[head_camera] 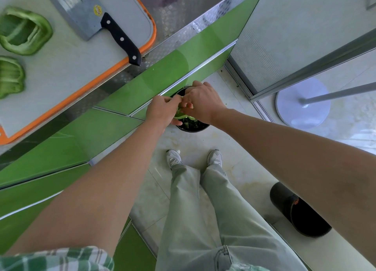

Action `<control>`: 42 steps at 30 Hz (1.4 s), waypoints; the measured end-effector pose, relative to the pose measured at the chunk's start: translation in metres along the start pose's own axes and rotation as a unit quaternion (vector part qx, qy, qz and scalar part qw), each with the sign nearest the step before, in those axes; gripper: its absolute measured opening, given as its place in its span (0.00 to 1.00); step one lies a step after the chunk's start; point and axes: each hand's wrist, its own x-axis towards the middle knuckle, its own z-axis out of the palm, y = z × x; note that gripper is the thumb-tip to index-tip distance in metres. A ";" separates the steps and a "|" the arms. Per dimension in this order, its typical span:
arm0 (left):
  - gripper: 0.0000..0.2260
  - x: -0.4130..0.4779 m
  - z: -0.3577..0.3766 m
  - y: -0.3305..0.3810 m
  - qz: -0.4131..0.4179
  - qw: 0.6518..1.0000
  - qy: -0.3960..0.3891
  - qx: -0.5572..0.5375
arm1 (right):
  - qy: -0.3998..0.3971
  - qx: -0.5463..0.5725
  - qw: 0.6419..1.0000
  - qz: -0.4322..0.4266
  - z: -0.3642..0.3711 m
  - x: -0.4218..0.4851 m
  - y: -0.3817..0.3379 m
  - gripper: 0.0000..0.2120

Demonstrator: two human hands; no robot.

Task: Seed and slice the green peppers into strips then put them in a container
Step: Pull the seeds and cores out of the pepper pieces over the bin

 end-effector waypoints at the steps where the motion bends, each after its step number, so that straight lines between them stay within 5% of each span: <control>1: 0.15 0.000 0.000 0.000 -0.001 1.000 -0.001 -0.007 | 0.000 0.004 1.000 0.006 0.001 0.000 0.000 0.08; 10: 0.13 0.003 0.008 -0.002 -0.070 0.992 -0.086 -0.055 | 0.039 0.095 0.992 0.076 0.015 0.002 0.001 0.07; 15: 0.18 0.008 0.002 -0.010 -0.064 0.995 -0.061 -0.036 | 0.098 0.296 0.928 0.205 0.004 -0.001 0.002 0.10; 20: 0.11 0.015 -0.005 -0.011 -0.039 0.999 -0.027 -0.013 | 0.132 0.284 0.897 0.311 0.011 -0.007 0.015 0.10; 27: 0.10 0.017 -0.006 -0.008 -0.019 0.998 -0.024 -0.055 | 0.073 0.246 0.899 0.355 0.015 0.001 0.018 0.06; 32: 0.10 0.018 -0.009 -0.007 -0.039 0.994 -0.024 -0.100 | 0.013 0.195 0.917 0.348 0.012 0.002 0.017 0.08; 36: 0.10 0.017 -0.010 -0.005 -0.069 0.988 -0.018 -0.137 | 0.067 0.212 0.916 0.334 0.007 0.001 0.016 0.05; 40: 0.07 0.017 -0.009 -0.006 -0.076 0.982 -0.019 -0.172 | 0.161 0.294 0.925 0.179 0.003 0.000 0.006 0.04; 42: 0.07 0.016 -0.008 -0.005 -0.065 0.981 -0.035 -0.178 | 0.127 0.259 0.952 0.101 0.005 0.000 0.000 0.07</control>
